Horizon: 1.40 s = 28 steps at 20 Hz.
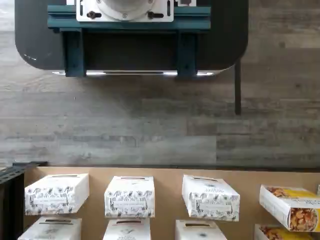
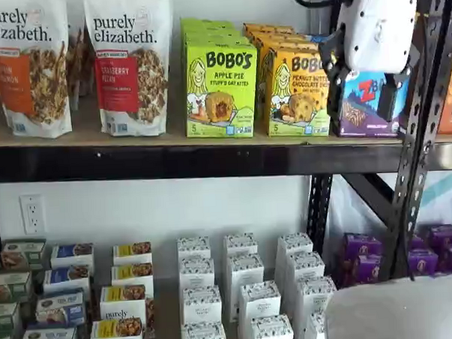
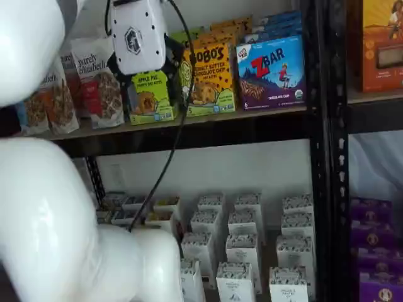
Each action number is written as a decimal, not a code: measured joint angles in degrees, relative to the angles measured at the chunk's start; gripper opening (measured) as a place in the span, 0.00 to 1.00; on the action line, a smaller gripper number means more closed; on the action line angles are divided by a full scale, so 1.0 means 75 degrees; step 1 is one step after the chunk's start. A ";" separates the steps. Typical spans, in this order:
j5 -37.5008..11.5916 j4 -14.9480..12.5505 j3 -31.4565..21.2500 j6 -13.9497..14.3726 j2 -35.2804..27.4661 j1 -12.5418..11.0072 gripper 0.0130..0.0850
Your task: Pick the green box on the top shelf, the fourth from the left
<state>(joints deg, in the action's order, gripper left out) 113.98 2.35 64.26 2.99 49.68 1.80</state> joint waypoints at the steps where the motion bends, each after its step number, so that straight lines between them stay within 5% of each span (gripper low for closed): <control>1: 0.0045 0.0205 0.0015 -0.0095 -0.0021 -0.0192 1.00; 3: 0.0067 0.0432 0.0018 -0.0193 -0.0026 -0.0386 1.00; 11: -0.0032 0.0490 -0.0048 -0.0058 -0.0022 -0.0251 1.00; 28: -0.1130 0.0134 -0.0058 0.1192 -0.0591 0.1195 1.00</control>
<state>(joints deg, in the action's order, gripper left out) 105.50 3.36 63.82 11.93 45.25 10.76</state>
